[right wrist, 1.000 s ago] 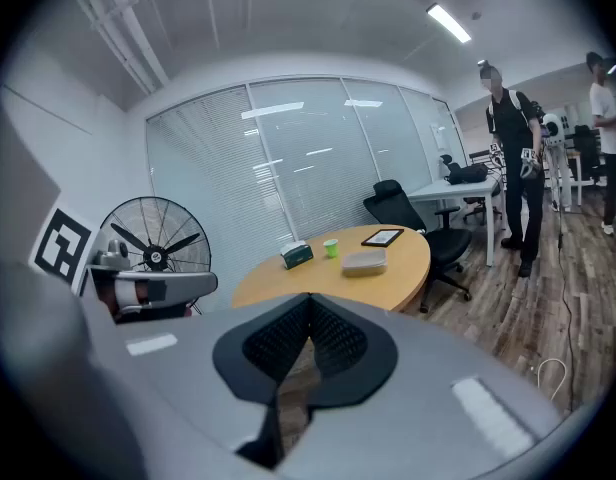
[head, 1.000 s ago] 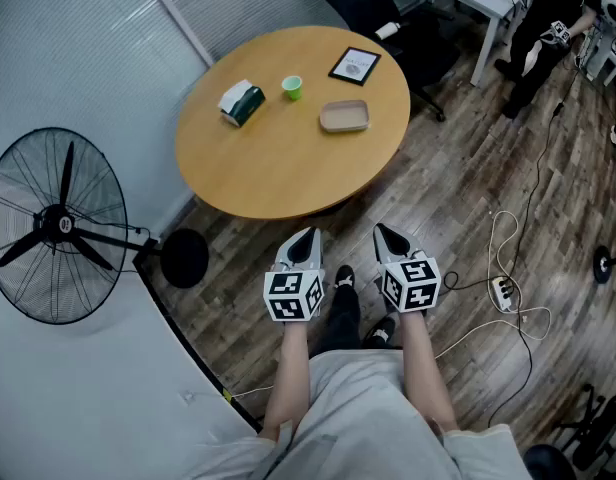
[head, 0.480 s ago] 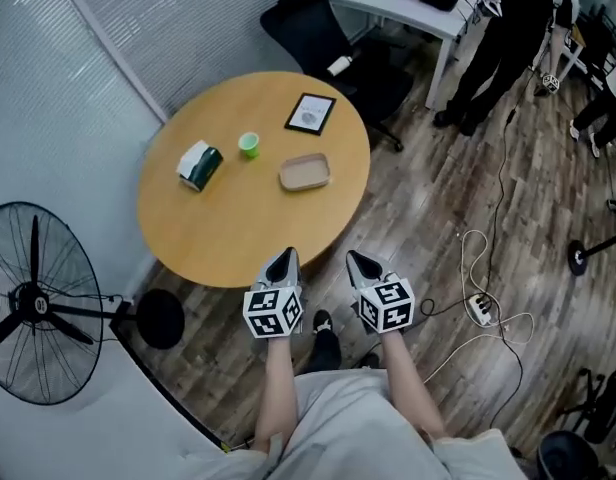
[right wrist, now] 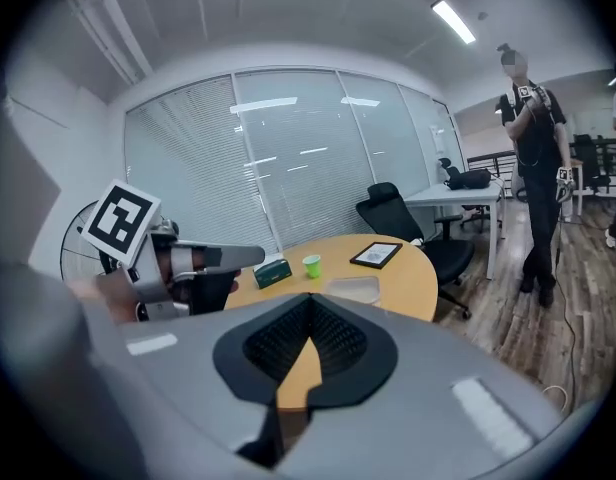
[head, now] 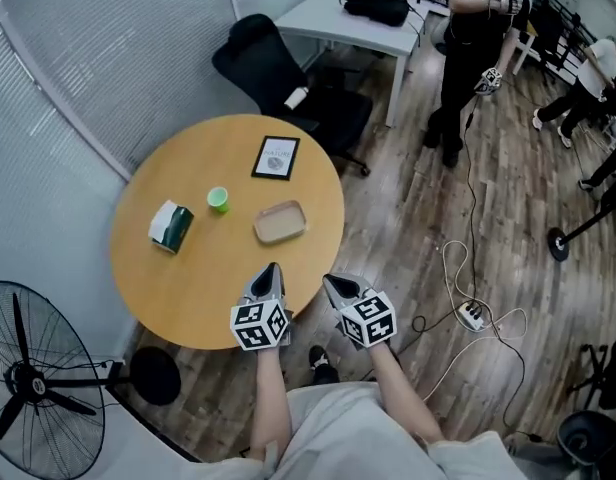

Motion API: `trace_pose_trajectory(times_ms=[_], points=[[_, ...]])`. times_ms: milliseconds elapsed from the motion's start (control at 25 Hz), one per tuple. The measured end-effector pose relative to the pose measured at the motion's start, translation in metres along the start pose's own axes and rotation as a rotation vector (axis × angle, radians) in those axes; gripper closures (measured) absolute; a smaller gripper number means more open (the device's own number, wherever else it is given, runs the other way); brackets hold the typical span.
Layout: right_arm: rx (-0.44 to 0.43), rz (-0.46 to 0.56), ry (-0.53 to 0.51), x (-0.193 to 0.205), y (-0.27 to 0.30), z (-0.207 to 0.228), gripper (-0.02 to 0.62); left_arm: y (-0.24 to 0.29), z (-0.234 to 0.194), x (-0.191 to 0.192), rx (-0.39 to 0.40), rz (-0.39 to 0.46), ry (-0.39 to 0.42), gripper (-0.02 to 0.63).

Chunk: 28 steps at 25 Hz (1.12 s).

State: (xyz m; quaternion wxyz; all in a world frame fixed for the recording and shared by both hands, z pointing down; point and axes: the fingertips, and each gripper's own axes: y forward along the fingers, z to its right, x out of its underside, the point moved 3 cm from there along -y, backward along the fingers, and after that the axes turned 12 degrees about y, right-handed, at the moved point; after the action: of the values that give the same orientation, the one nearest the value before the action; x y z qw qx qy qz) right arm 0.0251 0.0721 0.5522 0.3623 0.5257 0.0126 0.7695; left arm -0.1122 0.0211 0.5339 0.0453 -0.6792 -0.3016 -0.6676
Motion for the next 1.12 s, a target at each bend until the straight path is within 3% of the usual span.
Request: trace_pose_trajectory(times_ms=[480,1120], points=[[0.096,0.053,0.009,-0.02,0.04,0.009,0.598,0.036,-0.034,-0.015,0.071,-0.006,0.044,0.603],[0.11,0.029,0.061,-0.028,0.08,0.049,0.598,0.072,-0.073,0.003,0.001,-0.077,0.015,0.604]])
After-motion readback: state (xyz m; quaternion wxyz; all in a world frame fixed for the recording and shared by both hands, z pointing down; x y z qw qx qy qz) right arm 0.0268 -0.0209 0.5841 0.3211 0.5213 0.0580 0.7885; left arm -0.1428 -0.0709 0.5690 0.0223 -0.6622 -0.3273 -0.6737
